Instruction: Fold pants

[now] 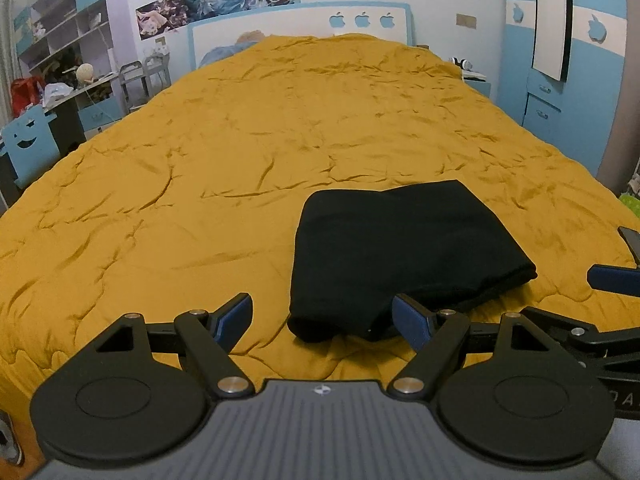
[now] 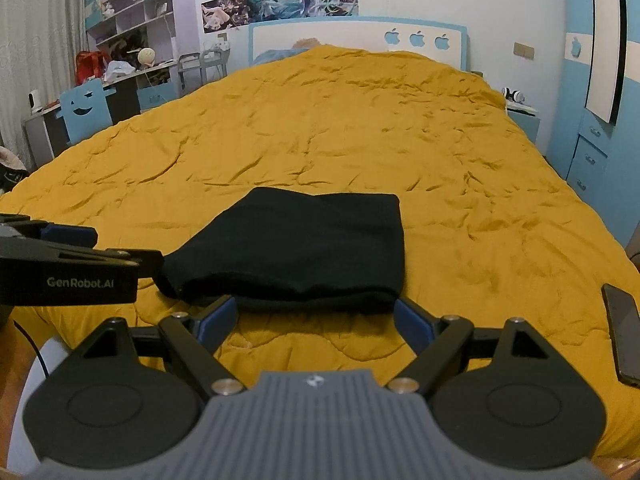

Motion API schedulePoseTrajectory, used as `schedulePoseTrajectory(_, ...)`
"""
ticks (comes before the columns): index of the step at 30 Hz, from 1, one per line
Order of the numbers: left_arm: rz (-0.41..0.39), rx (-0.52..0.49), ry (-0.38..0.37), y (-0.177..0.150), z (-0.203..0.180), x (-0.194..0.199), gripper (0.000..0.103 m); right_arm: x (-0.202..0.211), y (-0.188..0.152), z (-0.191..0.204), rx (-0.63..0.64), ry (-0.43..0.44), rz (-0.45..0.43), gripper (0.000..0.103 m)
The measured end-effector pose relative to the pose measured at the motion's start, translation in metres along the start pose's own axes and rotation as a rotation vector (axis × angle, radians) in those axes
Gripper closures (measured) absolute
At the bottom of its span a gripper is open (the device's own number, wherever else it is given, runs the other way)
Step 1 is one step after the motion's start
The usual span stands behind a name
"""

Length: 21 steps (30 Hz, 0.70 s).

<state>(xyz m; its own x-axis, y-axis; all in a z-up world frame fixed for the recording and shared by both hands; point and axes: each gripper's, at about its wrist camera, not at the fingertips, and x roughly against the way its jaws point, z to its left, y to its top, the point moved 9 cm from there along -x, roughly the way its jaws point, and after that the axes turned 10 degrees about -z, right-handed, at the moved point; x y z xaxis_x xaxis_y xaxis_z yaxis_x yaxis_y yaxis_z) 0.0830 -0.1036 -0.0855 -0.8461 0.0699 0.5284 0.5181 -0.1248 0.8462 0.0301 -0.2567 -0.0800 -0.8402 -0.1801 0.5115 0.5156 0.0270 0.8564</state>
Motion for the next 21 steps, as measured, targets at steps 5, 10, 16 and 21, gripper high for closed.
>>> schedulePoseTrajectory(5,0.003,-0.002,0.003,0.0003,-0.0014,0.0002,0.010,0.0002,-0.0013,0.0020,0.001,0.003,0.003,0.021)
schedulePoseTrajectory(10,0.006,-0.001,0.001,0.0001,-0.0019,-0.0002,0.010,-0.0004,-0.0016,0.0024,0.003,0.011,0.007,0.021)
schedulePoseTrajectory(16,0.006,-0.001,0.001,0.0000,-0.0012,0.0000,0.010,-0.0012,-0.0016,0.0019,0.003,0.018,0.011,0.021)
schedulePoseTrajectory(21,0.008,0.000,-0.003,-0.0010,-0.0022,0.0002,0.010,-0.0016,-0.0019,0.0017,0.000,0.023,0.013,0.021)
